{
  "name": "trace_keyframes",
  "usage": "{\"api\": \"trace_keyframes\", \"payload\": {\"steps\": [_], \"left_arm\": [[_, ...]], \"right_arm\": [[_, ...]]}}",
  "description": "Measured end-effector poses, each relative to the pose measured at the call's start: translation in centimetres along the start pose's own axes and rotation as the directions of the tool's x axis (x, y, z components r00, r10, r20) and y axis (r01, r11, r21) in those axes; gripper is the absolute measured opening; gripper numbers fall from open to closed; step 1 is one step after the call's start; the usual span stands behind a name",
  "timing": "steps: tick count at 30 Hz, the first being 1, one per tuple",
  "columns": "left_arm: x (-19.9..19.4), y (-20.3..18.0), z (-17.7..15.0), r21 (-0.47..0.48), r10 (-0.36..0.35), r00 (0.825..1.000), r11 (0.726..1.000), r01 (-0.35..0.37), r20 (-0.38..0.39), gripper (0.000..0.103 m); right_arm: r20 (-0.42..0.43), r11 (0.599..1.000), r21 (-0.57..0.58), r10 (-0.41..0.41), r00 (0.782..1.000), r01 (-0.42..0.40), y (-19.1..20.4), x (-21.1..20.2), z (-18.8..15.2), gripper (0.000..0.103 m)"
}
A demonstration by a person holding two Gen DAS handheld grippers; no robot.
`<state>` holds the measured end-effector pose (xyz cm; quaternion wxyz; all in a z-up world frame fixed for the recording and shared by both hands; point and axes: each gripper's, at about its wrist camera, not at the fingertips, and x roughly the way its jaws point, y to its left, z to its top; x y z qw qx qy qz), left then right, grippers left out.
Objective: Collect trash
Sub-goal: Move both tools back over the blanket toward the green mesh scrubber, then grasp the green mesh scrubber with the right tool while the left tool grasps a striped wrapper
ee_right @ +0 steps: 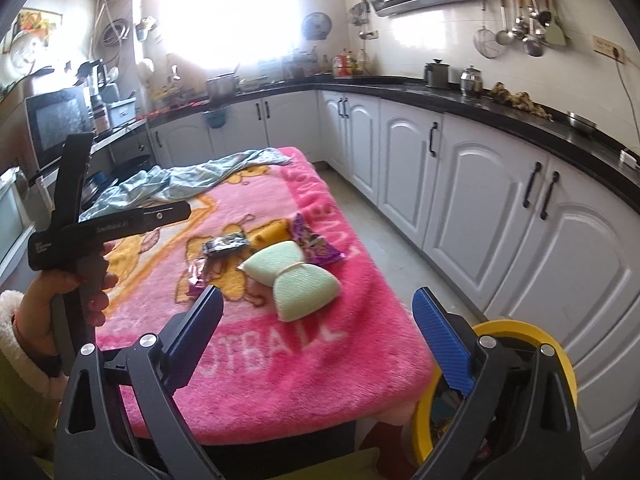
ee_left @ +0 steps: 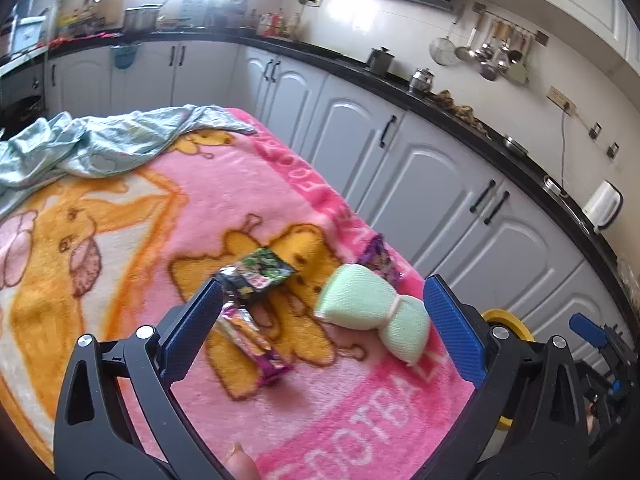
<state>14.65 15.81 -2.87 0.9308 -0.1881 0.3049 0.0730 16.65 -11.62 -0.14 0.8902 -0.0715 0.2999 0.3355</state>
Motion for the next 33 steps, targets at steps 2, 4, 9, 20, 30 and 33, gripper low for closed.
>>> {"api": "trace_keyframes", "payload": {"steps": [2, 4, 9, 20, 30, 33], "left_arm": [[-0.1, 0.9, 0.1, -0.020, 0.012, 1.000, 1.000, -0.012, 0.001, 0.092], [0.0, 1.8, 0.1, -0.038, 0.023, 1.000, 0.999, -0.023, -0.001, 0.092], [0.4, 3.7, -0.2, -0.081, 0.047, 0.999, 0.996, -0.049, -0.018, 0.092], [3.5, 6.7, -2.1, -0.142, 0.045, 0.994, 0.988, -0.058, -0.097, 0.092], [6.5, 6.4, -4.1, -0.199, -0.023, 0.986, 0.980, -0.010, -0.164, 0.070], [7.3, 6.5, -4.4, -0.222, -0.022, 0.983, 0.975, -0.019, -0.180, 0.066]], "right_arm": [[-0.003, 1.000, -0.012, 0.008, 1.000, -0.008, 0.6, 0.5, 0.2, 0.093], [-0.010, 1.000, -0.023, 0.020, 1.000, -0.020, 1.2, 1.1, 0.5, 0.094], [-0.029, 0.998, -0.038, 0.042, 0.999, -0.043, 2.1, 2.9, 0.7, 0.095], [-0.110, 0.994, -0.096, 0.046, 0.993, -0.056, 3.2, 8.2, 0.9, 0.095], [-0.267, 0.990, -0.122, 0.030, 0.963, -0.065, 2.1, 15.3, 0.3, 0.095], [-0.306, 0.990, -0.122, 0.025, 0.952, -0.065, 1.9, 17.5, 0.3, 0.095]]}}
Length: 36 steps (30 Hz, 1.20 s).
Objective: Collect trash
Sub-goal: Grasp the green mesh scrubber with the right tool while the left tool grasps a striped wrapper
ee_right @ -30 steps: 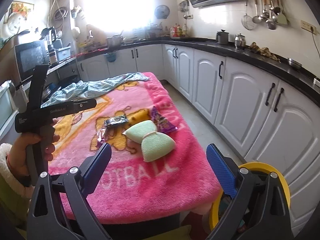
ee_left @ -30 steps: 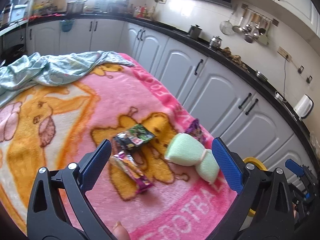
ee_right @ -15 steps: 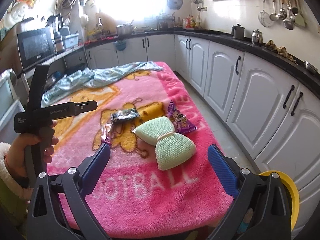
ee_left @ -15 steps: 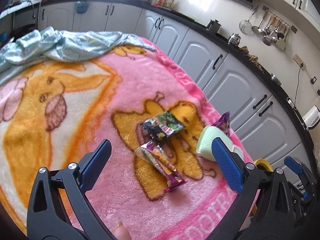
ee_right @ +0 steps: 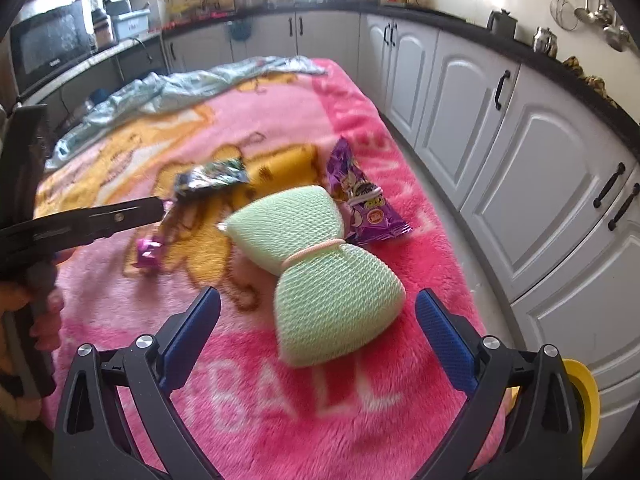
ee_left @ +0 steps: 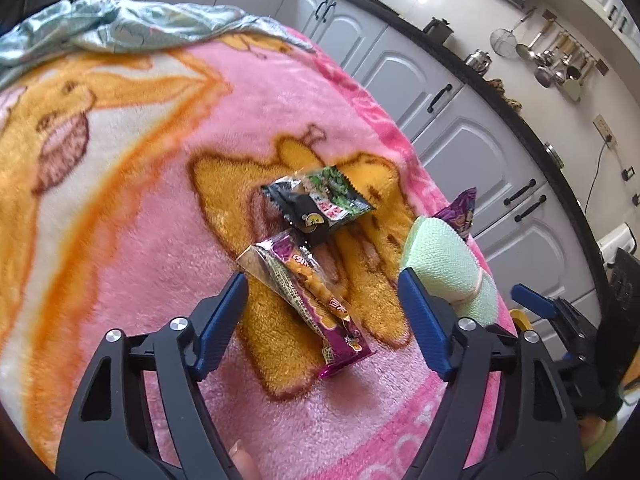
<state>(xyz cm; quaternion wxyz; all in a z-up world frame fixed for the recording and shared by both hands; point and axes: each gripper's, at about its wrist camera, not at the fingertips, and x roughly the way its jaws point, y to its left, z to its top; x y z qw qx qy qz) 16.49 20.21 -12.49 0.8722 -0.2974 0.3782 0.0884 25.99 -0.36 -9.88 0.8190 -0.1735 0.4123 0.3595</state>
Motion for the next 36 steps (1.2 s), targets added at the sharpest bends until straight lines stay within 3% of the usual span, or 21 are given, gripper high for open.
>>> {"api": "trace_keyframes", "payload": {"steps": [9, 14, 18, 36], "left_arm": [[0.8, 0.4, -0.4, 0.070, 0.101, 0.995, 0.992, -0.100, 0.003, 0.039], [0.7, 1.6, -0.2, 0.045, 0.094, 0.996, 0.995, -0.094, 0.000, 0.017], [0.5, 2.2, -0.1, 0.037, 0.064, 0.998, 0.997, -0.063, -0.012, 0.014], [-1.4, 0.4, -2.5, 0.138, 0.008, 0.999, 0.990, -0.001, -0.052, 0.012]], "right_arm": [[-0.078, 0.999, -0.046, -0.006, 0.997, 0.002, 0.3, 3.7, 0.1, 0.095], [-0.054, 1.000, -0.016, -0.011, 0.998, 0.010, -0.1, 2.8, -0.6, 0.070], [-0.035, 0.997, 0.054, 0.048, 0.998, -0.046, -0.9, 1.6, -1.2, 0.066], [-0.035, 0.992, 0.022, 0.127, 0.991, -0.126, 2.4, -2.3, -5.6, 0.065]]}}
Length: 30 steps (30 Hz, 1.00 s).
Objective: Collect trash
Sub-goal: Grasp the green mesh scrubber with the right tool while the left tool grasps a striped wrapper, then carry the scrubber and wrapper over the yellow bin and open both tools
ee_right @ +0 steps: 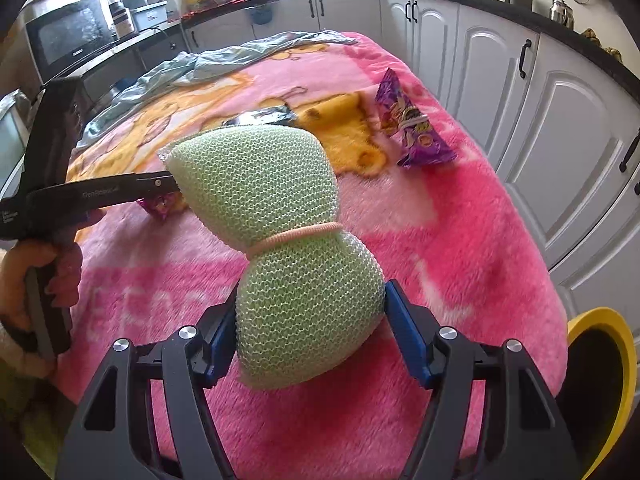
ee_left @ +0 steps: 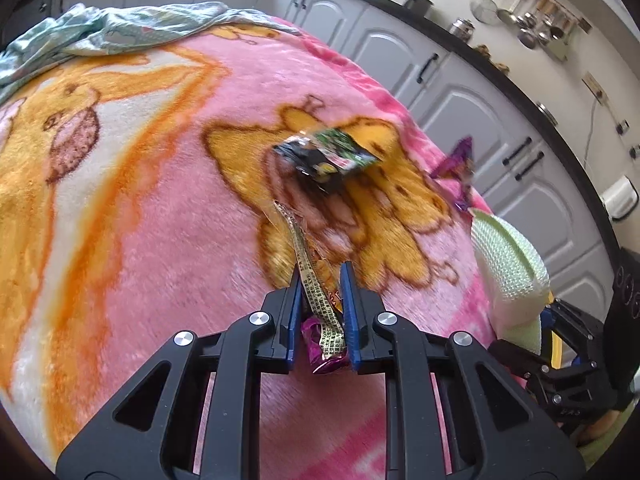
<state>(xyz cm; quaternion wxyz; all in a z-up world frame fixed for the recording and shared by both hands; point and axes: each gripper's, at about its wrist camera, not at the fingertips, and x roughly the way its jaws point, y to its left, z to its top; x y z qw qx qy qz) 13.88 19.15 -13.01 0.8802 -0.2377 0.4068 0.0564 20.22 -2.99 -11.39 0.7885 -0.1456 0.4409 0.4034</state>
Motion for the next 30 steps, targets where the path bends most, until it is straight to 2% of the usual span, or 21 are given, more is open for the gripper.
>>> {"api": "trace_keyframes", "payload": {"steps": [4, 12, 30], "left_arm": [[-0.3, -1.3, -0.6, 0.036, -0.022, 1.000, 0.999, 0.022, -0.006, 0.012], [-1.1, -5.2, -1.5, 0.128, -0.067, 0.998, 0.989, 0.067, -0.005, 0.012], [-3.5, -10.6, -1.8, 0.224, -0.147, 0.989, 0.965, 0.138, 0.024, 0.012]], "right_arm": [[-0.001, 1.000, 0.014, 0.006, 1.000, -0.006, -0.2, -0.6, -0.9, 0.064], [0.012, 0.997, 0.072, 0.038, 0.999, -0.039, -1.0, -2.6, -3.0, 0.049], [0.150, 0.991, 0.137, -0.031, 0.988, 0.011, -4.1, -9.9, -3.6, 0.047]]}}
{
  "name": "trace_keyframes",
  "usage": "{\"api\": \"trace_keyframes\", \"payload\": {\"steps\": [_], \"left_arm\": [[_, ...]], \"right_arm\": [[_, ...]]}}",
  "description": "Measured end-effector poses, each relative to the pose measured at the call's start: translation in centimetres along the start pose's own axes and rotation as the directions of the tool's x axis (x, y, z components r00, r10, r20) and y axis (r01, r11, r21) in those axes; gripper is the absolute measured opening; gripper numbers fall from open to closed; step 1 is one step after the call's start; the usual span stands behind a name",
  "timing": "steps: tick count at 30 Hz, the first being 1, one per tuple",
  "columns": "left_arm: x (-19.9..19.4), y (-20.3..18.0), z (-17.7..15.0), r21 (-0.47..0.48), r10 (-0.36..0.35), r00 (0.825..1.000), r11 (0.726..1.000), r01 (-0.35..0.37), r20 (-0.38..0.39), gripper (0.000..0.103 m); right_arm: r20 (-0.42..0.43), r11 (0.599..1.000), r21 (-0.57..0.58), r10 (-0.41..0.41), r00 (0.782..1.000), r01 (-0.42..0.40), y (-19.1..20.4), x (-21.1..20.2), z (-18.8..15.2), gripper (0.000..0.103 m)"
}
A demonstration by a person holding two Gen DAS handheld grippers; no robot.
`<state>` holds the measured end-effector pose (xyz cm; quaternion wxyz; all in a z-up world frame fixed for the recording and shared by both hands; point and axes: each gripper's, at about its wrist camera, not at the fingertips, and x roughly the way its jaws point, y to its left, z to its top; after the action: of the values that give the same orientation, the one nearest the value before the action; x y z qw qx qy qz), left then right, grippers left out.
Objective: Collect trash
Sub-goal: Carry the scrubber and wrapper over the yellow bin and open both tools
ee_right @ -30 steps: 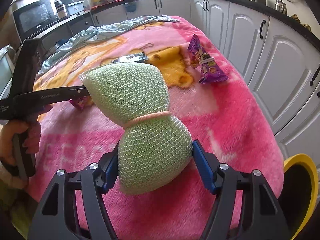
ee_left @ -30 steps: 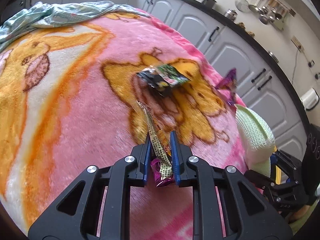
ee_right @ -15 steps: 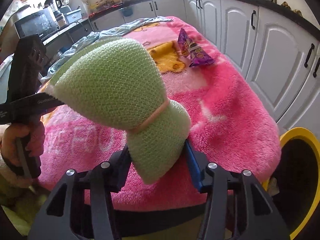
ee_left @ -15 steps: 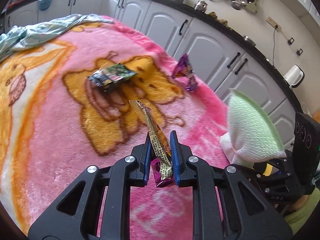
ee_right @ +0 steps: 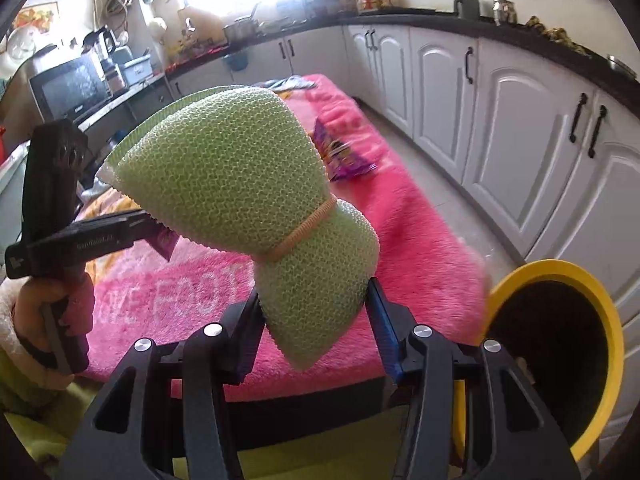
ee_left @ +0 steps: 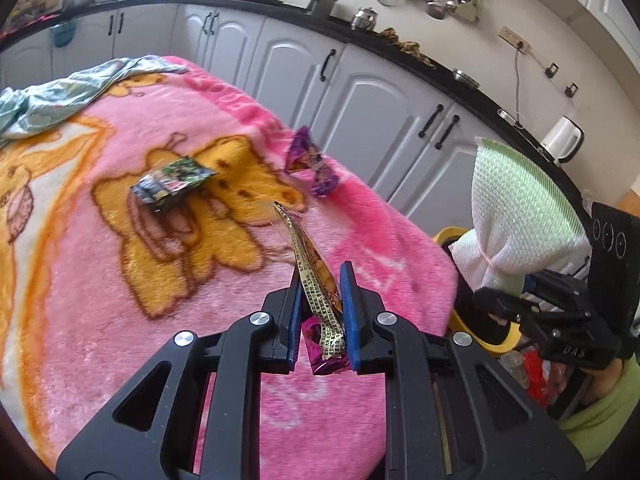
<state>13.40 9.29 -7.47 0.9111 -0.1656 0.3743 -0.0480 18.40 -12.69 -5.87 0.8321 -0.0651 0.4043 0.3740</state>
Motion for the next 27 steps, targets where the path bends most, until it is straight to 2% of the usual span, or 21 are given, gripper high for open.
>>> {"api": "trace_keyframes", "payload": {"steps": [13, 27], "left_arm": [[0.9, -7.2, 0.6, 0.121, -0.087, 0.996, 0.989, 0.086, 0.001, 0.012], [2.4, -13.6, 1.1, 0.226, -0.159, 0.987, 0.961, 0.159, -0.021, 0.012]], "right_arm": [[0.083, 0.992, 0.101, -0.087, 0.993, 0.078, -4.9, -5.5, -1.6, 0.047], [0.136, 0.964, 0.202, -0.202, 0.970, 0.173, -9.6, -10.0, -4.3, 0.047]]}}
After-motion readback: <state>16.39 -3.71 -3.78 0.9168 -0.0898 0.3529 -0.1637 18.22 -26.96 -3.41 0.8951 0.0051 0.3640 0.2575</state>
